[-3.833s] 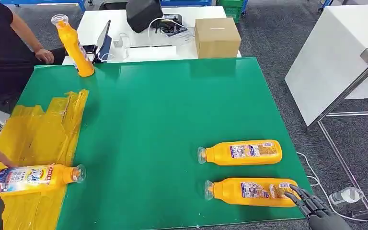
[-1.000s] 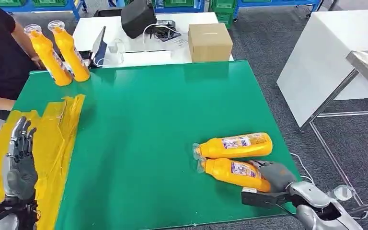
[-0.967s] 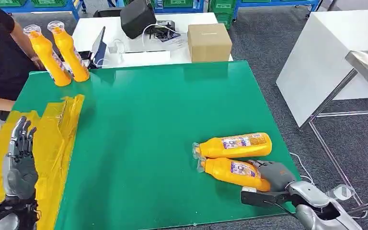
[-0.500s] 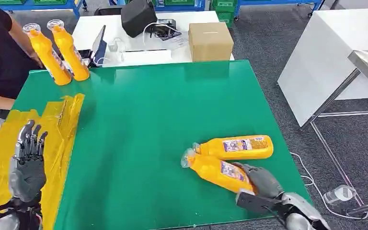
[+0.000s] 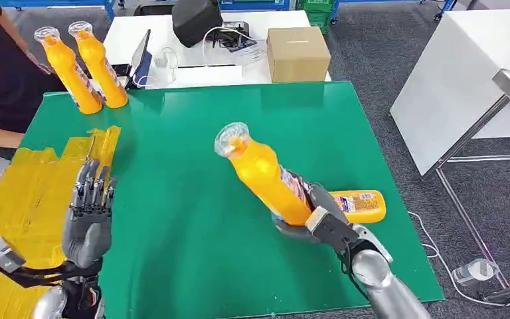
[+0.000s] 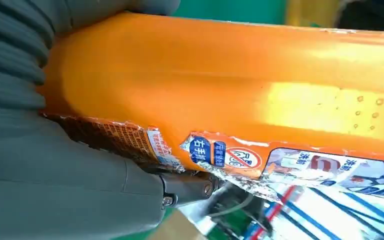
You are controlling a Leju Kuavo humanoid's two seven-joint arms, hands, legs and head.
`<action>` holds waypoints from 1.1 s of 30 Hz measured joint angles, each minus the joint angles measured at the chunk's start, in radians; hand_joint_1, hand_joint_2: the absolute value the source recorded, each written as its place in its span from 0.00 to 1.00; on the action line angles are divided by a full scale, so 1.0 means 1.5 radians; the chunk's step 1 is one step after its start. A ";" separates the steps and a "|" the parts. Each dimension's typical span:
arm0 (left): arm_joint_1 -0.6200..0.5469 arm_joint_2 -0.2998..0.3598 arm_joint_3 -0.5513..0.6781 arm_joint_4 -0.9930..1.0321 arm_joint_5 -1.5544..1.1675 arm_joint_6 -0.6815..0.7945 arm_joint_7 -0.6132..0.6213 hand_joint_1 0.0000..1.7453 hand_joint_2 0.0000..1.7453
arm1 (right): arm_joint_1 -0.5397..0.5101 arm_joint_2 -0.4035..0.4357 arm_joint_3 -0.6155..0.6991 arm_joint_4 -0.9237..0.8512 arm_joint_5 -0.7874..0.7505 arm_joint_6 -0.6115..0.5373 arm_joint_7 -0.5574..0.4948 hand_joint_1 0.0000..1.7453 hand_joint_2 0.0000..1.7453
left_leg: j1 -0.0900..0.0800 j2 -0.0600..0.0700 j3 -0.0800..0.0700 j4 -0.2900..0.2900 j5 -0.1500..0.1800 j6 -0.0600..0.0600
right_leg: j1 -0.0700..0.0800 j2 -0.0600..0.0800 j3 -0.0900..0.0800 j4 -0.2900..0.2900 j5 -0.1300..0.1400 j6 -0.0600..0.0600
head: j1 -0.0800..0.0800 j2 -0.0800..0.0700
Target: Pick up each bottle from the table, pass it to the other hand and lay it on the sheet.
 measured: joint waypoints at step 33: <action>-0.025 -0.009 -0.173 0.040 0.009 0.033 0.014 0.00 1.00 | -0.118 0.207 0.210 0.227 0.060 -0.036 0.038 1.00 1.00 | 0.001 0.000 -0.004 0.000 0.000 0.000 | 0.000 -0.001 -0.004 0.001 0.000 0.000 | 0.000 0.000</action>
